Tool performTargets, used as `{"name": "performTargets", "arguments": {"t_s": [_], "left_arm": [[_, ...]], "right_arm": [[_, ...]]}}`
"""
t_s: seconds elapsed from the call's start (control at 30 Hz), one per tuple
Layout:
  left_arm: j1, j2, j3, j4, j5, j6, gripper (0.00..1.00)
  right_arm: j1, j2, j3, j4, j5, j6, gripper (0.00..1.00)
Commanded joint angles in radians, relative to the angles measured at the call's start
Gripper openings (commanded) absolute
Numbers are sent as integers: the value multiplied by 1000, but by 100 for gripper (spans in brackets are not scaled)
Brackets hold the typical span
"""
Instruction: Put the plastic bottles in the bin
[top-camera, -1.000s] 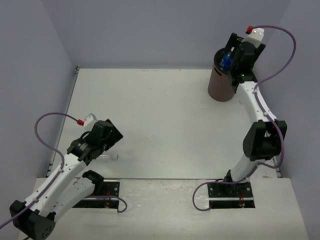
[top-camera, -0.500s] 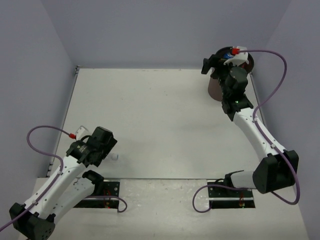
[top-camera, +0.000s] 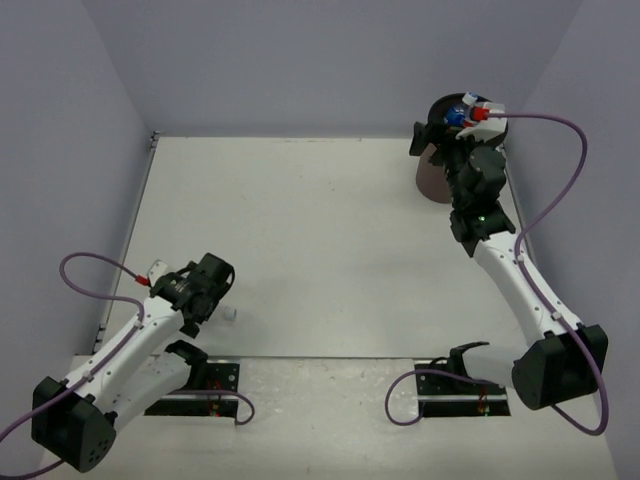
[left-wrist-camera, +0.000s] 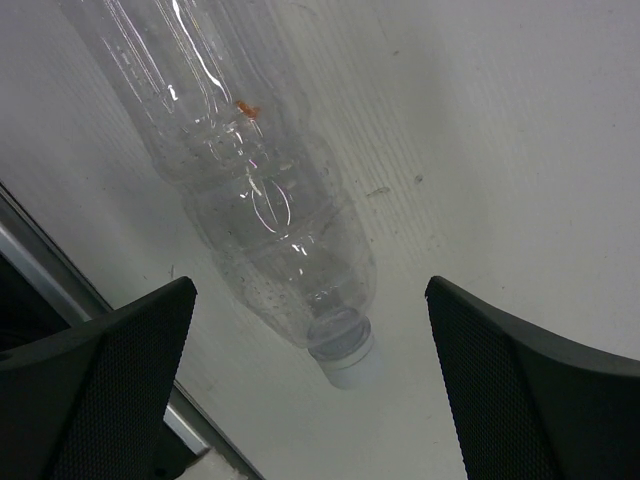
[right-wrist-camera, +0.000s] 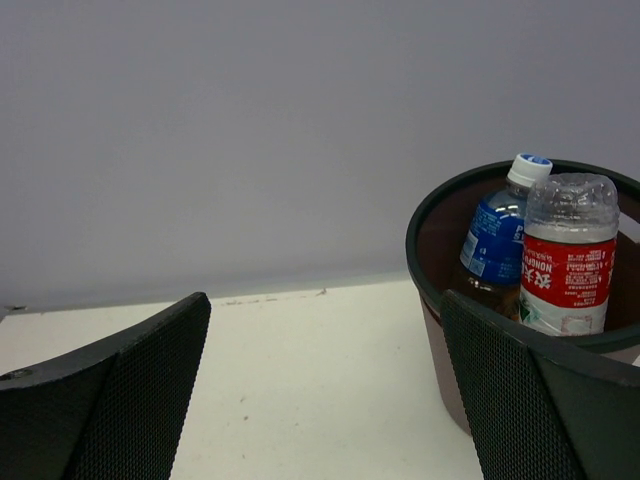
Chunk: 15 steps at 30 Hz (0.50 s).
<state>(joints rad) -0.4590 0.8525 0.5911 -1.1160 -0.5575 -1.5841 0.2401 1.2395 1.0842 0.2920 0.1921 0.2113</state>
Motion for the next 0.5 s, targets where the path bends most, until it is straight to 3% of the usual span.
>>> {"name": "performTargets", "arguments": {"t_s": [0.0, 0.13, 0.47], "left_arm": [[24, 13, -19, 70, -79, -50, 100], [90, 70, -67, 241, -23, 64, 100], [270, 274, -115, 417, 73, 182, 96]], "right_arm": [[0, -40, -20, 14, 22, -7, 99], [0, -54, -23, 13, 37, -24, 99], [0, -57, -27, 16, 46, -45, 99]]}}
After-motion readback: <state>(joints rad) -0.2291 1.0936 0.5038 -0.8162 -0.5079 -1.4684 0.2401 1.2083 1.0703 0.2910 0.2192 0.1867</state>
